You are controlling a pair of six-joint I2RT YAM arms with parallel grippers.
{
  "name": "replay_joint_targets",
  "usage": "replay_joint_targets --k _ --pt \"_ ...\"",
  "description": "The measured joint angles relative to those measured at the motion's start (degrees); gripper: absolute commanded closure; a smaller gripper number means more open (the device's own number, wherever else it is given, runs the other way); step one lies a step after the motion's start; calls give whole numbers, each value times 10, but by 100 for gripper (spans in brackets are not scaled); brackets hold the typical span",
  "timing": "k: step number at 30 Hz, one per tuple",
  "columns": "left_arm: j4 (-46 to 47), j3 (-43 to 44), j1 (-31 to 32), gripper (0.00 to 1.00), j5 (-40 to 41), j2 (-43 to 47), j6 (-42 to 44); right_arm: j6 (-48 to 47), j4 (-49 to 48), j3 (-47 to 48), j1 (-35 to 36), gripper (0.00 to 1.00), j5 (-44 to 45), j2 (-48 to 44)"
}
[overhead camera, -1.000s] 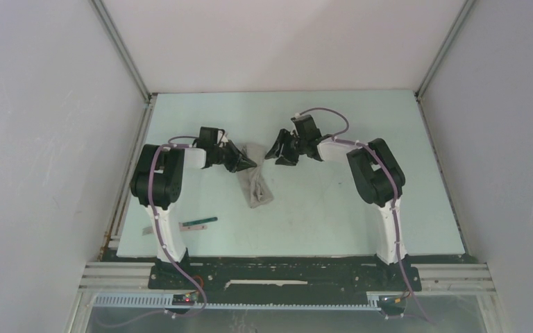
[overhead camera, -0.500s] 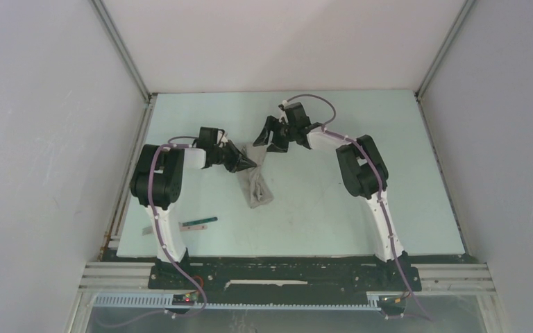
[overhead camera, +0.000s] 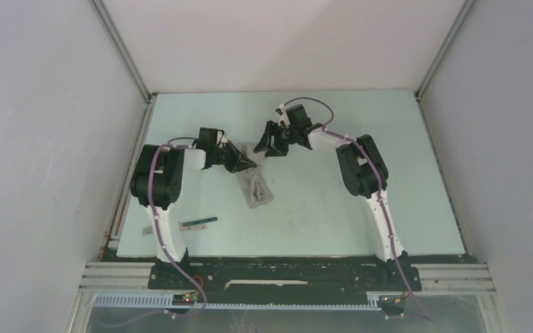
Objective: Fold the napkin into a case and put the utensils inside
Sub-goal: Fold the 2/3-rectangle-folded napkin at the center of the board.
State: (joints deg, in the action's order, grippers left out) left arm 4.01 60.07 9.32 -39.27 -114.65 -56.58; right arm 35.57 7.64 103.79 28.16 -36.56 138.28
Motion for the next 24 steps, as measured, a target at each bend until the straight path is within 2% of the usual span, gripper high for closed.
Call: replay_joint_targets --k 3,9,14,19,24 --pt "0 0 0 95 0 0 0 18 -23 -49 -5 33 -26 -21" --pt "1 0 0 95 0 0 0 66 -79 -80 -13 35 -63 -22" --pt "1 0 0 96 0 0 0 144 -176 -134 -21 27 -88 -23" --pt "1 0 0 96 0 0 0 235 -268 -196 -25 25 -83 -38" --pt "2 0 0 96 0 0 -2 293 -297 -216 -17 24 -58 -43"
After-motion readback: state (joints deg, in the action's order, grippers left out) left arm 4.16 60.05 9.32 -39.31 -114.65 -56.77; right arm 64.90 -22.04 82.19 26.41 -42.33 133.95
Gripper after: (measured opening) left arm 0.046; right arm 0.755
